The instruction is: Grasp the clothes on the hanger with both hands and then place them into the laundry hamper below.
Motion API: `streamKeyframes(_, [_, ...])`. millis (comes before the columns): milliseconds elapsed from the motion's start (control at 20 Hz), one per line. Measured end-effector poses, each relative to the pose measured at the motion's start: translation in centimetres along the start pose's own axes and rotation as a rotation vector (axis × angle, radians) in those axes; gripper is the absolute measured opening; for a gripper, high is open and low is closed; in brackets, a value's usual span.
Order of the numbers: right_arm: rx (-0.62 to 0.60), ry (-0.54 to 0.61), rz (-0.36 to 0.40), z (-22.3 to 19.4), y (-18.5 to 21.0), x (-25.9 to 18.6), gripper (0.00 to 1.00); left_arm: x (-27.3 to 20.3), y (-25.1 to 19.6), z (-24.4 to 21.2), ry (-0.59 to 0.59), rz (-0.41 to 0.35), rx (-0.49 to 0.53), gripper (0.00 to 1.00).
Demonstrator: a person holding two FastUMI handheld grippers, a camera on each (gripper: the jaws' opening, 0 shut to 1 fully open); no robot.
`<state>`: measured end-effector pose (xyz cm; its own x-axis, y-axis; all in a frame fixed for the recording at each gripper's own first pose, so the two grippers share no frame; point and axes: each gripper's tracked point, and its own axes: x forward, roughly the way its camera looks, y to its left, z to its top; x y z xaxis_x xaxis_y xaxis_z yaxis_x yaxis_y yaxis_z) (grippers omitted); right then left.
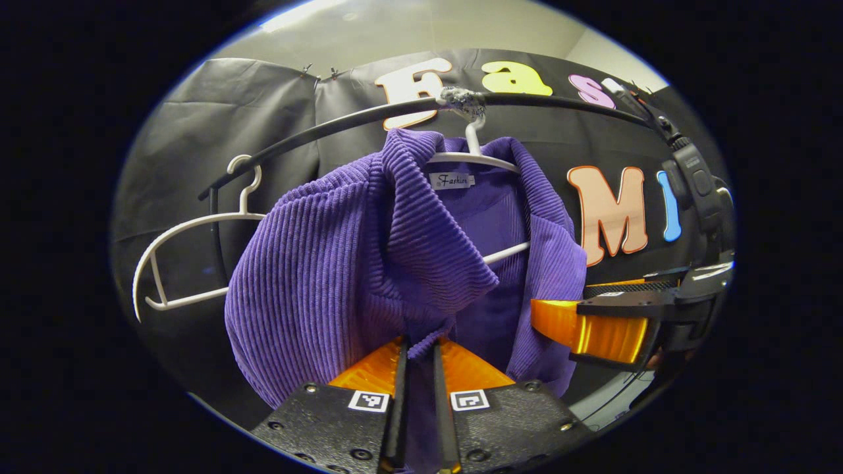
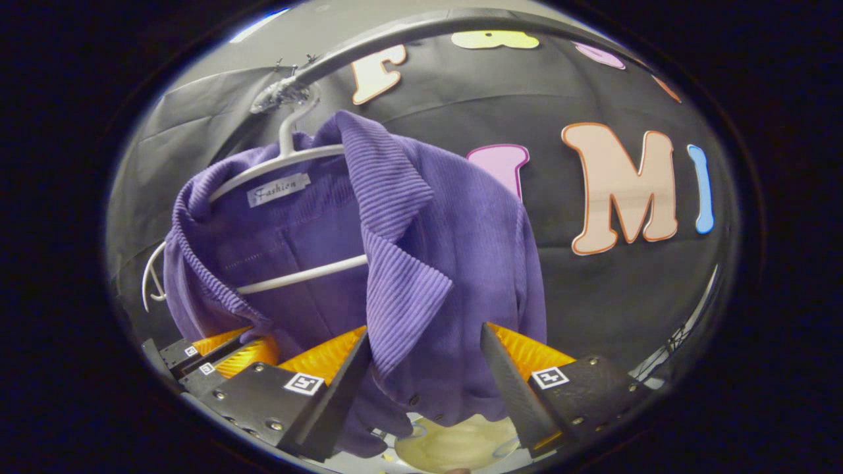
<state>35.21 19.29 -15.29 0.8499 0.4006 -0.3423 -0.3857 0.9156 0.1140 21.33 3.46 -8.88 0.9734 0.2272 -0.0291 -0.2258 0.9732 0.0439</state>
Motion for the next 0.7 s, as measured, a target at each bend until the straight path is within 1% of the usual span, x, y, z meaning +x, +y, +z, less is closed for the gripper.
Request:
streamKeyframes(100, [0.006,0.004,0.013,0.1,0.7,0.7,0.99,-0.3,-0.5,-0.1,0.015,-0.039,-0.015,0.11])
streamKeyframes(150, [0.004,0.006,0.028,0.0,1.2,0.8,0.75,-0.6,-0.6,0.0,0.024,-0.057,-0.027,0.05])
streamKeyframes(250, [-0.047,-0.005,-0.023,0.3,0.7,0.2,0.28,-1.6,-0.8,0.3,0.023,-0.093,-0.031,0.02])
streamKeyframes(300, [-0.058,0.003,-0.017,0.2,1.0,-0.2,0.05,-2.2,-0.7,0.5,0.022,-0.109,-0.013,0.00])
streamKeyframes(350, [-0.057,0.014,0.011,-0.1,1.8,-1.0,0.07,-2.8,-0.8,0.8,0.014,-0.117,0.004,0.00])
streamKeyframes(400, [-0.062,0.011,0.020,0.1,2.3,-1.9,0.07,-3.3,-0.6,1.0,0.013,-0.115,0.032,0.01])
streamKeyframes(450, [-0.060,-0.004,0.022,0.5,2.5,-2.3,0.01,-3.9,-0.2,1.1,0.013,-0.107,0.056,0.01])
streamKeyframes(500, [-0.054,-0.007,0.029,0.7,2.8,-3.0,0.01,-4.4,-0.1,1.3,0.009,-0.100,0.064,0.01])
streamKeyframes(550, [-0.045,-0.019,0.019,1.2,2.5,-4.0,0.00,-5.1,-0.1,1.7,0.003,-0.104,0.050,0.00])
streamKeyframes(600, [-0.030,-0.025,0.007,1.6,2.1,-4.7,0.01,-5.9,-0.6,2.0,0.004,-0.130,0.020,0.01])
streamKeyframes(650, [0.008,-0.001,0.021,1.5,2.5,-5.4,0.01,-6.9,-1.4,2.4,0.010,-0.176,-0.011,0.00])
streamKeyframes(700, [0.040,0.013,0.030,1.7,2.8,-5.9,0.00,-7.7,-1.5,2.7,0.021,-0.199,-0.031,0.00])
